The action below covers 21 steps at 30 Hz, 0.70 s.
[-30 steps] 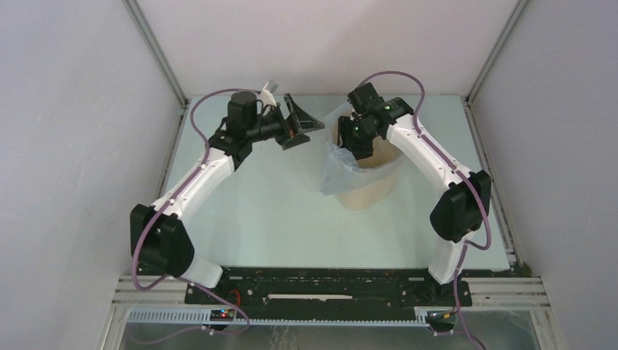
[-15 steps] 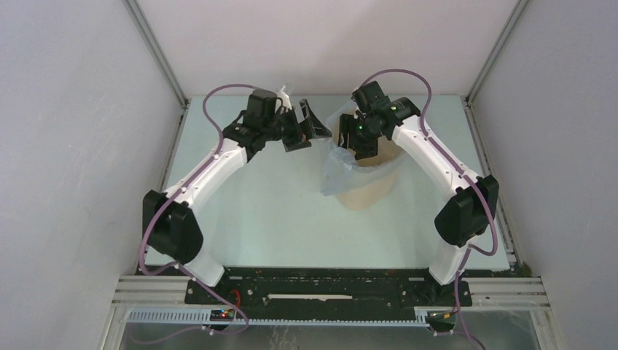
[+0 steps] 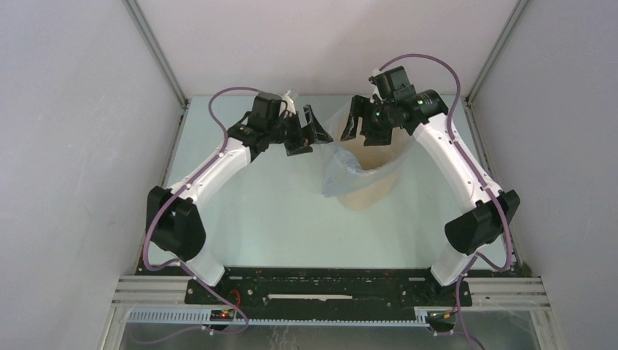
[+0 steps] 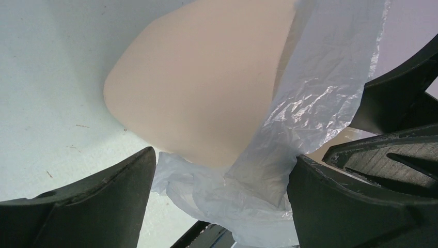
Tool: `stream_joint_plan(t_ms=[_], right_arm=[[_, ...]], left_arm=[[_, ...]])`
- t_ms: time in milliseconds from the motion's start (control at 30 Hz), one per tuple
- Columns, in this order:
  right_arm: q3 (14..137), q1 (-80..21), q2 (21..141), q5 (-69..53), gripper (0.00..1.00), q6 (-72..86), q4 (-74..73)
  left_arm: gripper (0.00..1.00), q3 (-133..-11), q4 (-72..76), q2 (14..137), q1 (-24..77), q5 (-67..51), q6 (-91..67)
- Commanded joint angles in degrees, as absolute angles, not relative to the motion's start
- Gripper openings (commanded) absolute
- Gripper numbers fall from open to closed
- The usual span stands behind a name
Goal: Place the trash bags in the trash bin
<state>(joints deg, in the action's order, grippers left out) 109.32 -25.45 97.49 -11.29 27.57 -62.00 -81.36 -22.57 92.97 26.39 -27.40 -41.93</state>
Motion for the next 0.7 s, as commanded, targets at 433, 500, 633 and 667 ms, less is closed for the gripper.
stream_joint_plan(t_ms=[433, 500, 633, 667], right_arm=[[115.86, -15.48, 80.19, -13.86, 0.80, 27.03, -76.06], [113.30, -13.08, 75.60, -13.46, 0.82, 26.99, -77.22], [101.00, -6.61, 66.51, -12.51, 0.81, 29.21, -74.81], [95.93, -4.00, 64.53, -12.95, 0.80, 30.59, -73.15]], left_arm=[[1.00, -89.49, -25.50, 86.41, 22.44, -33.24, -39.41], [1.00, -89.41, -25.10, 84.85, 21.12, -33.32, -39.90], [0.99, -85.46, -18.88, 84.61, 19.43, -32.94, -44.28], [0.96, -84.15, -16.33, 85.53, 19.05, -33.56, -46.58]])
